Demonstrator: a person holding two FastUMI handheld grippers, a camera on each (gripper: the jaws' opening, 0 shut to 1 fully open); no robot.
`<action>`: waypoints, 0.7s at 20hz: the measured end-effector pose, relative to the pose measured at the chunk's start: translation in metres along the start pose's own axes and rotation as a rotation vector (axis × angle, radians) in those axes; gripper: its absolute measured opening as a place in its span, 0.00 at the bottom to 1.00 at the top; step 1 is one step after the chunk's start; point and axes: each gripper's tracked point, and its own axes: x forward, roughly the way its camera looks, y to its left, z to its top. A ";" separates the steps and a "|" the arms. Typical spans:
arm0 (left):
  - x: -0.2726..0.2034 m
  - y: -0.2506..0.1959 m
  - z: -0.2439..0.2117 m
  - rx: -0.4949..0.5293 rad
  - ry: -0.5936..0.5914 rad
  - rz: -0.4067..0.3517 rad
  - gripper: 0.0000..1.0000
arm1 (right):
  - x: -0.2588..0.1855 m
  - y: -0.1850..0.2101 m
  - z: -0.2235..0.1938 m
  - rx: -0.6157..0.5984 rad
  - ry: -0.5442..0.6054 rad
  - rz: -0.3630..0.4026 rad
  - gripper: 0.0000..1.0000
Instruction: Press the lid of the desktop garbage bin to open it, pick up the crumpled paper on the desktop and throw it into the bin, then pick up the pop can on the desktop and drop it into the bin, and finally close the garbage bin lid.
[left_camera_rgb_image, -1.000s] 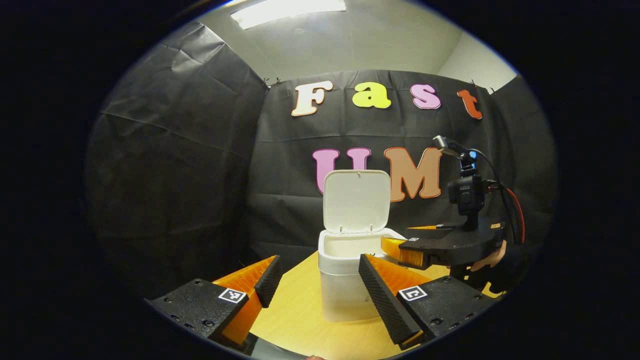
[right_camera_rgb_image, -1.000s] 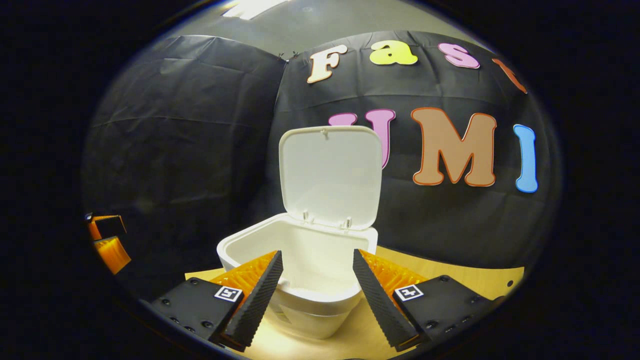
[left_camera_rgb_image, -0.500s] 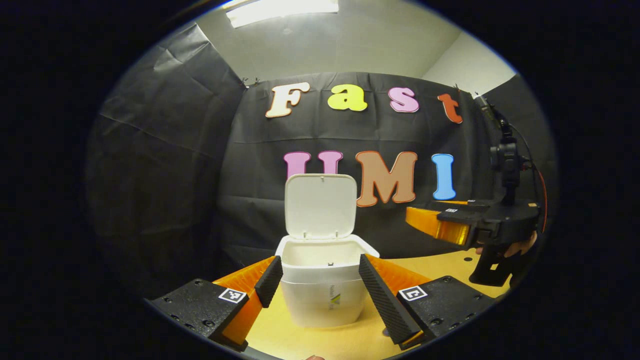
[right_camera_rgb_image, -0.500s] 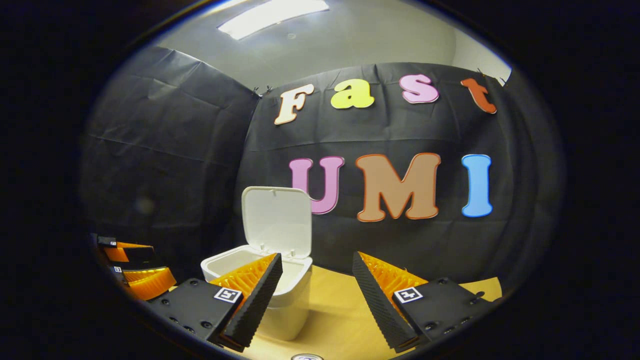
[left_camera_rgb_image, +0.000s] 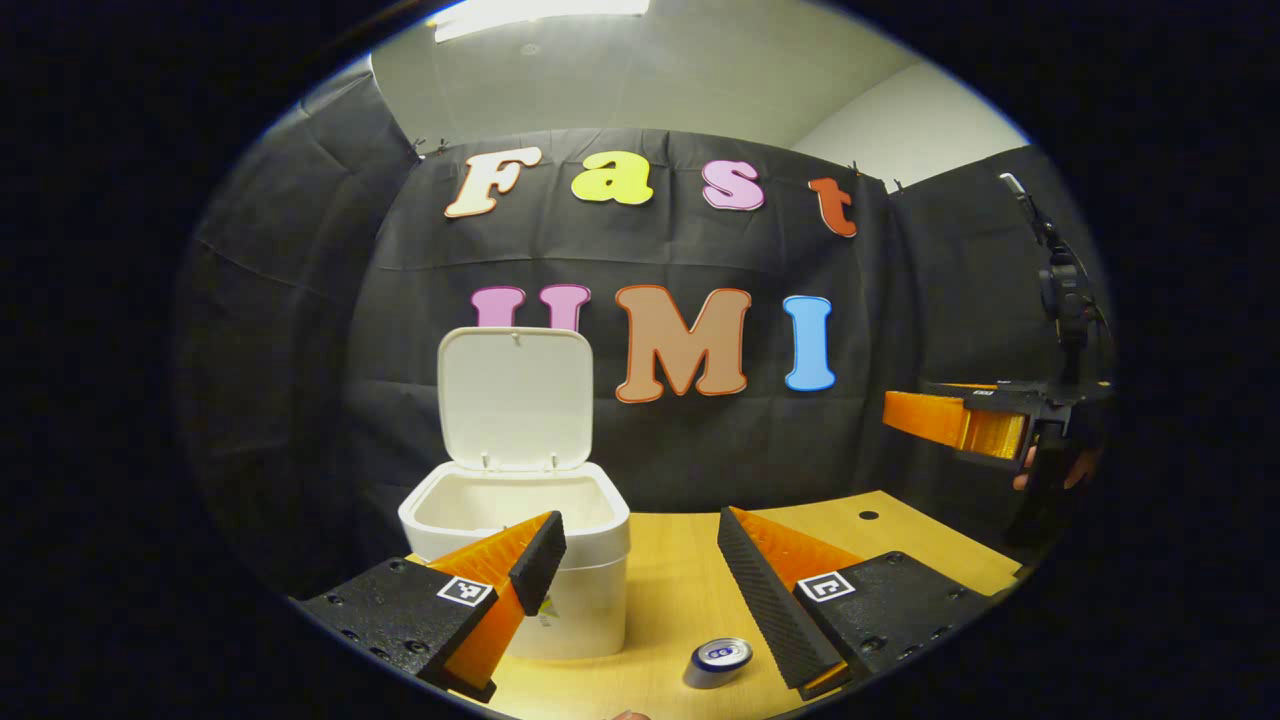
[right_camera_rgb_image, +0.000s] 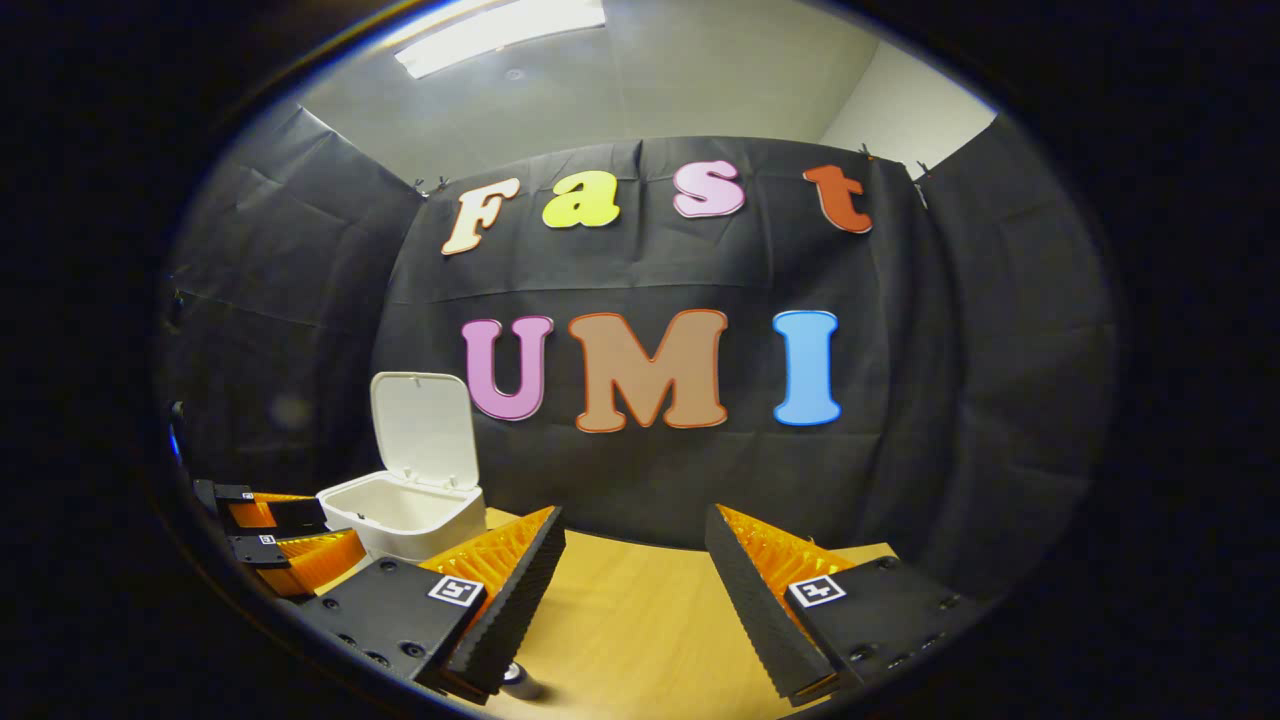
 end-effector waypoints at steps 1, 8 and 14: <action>0.005 -0.009 -0.005 -0.001 0.011 -0.020 0.95 | -0.007 -0.014 -0.001 0.005 0.004 -0.030 0.94; 0.032 -0.057 -0.066 0.018 0.139 -0.113 0.94 | -0.046 -0.082 -0.021 0.054 0.044 -0.175 0.95; 0.042 -0.062 -0.148 0.004 0.337 -0.111 0.95 | -0.061 -0.107 -0.040 0.055 0.092 -0.230 0.95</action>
